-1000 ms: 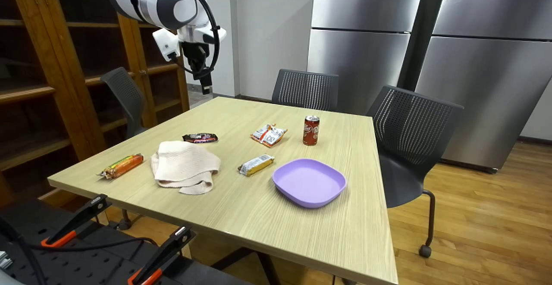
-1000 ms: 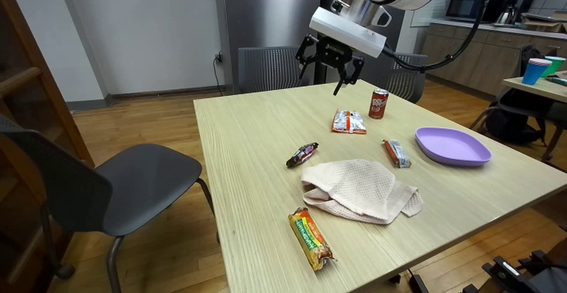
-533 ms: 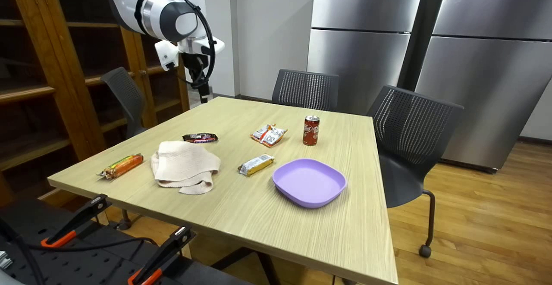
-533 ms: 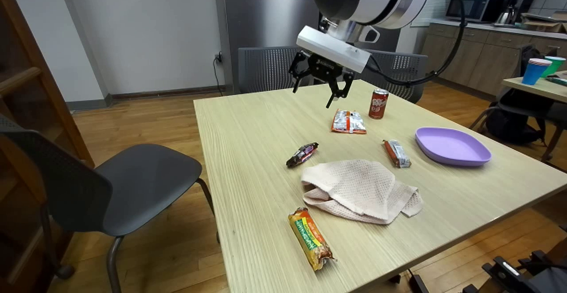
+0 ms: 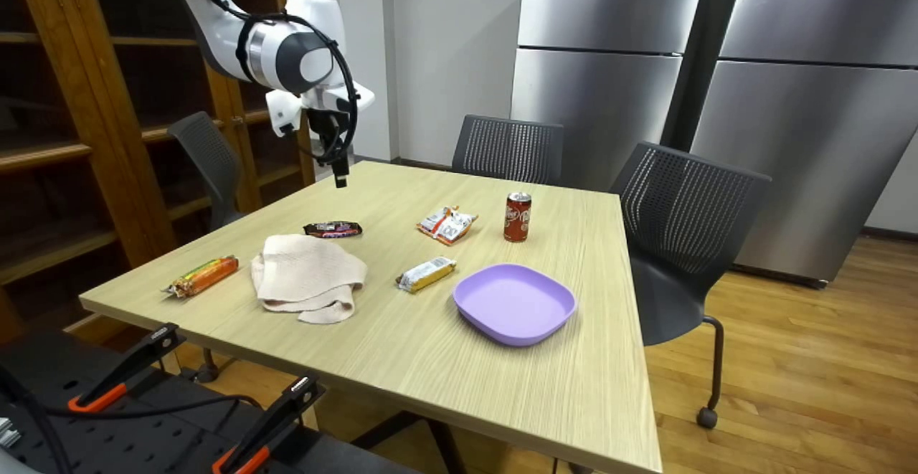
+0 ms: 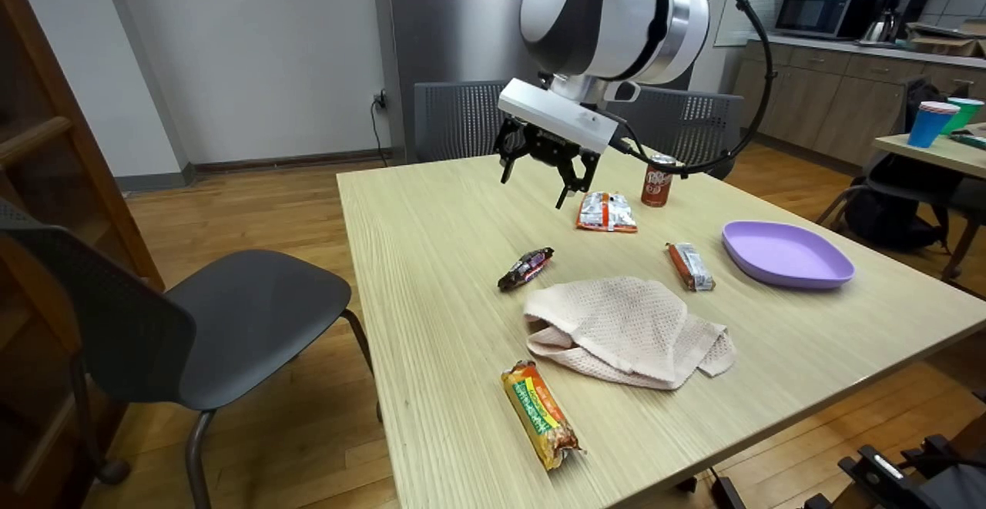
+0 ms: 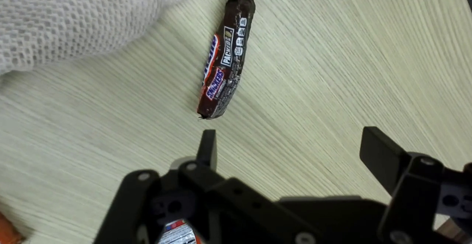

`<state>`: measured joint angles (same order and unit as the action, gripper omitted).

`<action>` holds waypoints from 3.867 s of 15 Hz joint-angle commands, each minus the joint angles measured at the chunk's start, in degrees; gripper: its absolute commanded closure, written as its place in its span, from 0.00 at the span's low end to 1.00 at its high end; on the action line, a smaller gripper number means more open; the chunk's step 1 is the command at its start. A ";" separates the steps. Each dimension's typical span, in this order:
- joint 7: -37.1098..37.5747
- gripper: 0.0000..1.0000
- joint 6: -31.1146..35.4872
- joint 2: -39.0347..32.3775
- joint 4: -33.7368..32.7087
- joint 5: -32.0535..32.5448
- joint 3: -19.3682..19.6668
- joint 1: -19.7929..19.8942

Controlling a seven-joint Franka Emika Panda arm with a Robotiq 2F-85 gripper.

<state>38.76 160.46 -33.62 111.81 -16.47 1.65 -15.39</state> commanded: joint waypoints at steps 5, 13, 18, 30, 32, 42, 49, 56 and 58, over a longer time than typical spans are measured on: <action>4.06 0.00 -5.11 -5.53 -7.29 1.35 0.90 -0.49; 2.34 0.00 -3.09 -5.12 -5.64 1.11 0.23 0.13; 2.08 0.00 -3.36 -5.54 -5.54 0.85 -0.12 0.48; 2.47 0.00 -2.64 -10.38 -6.63 0.37 -0.56 0.26; 3.09 0.00 -2.47 -11.26 -7.41 0.55 -0.08 -0.20; 3.73 0.00 -4.58 -16.45 -13.27 0.85 0.46 -0.66; 3.89 0.00 -5.31 -18.11 -15.32 0.85 0.64 -0.76; 3.87 0.35 -5.83 -18.35 -15.85 1.01 0.89 -0.81; 3.97 0.51 -5.81 -18.21 -15.82 1.08 1.06 -0.93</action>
<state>40.73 156.79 -51.45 97.85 -16.10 2.10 -15.79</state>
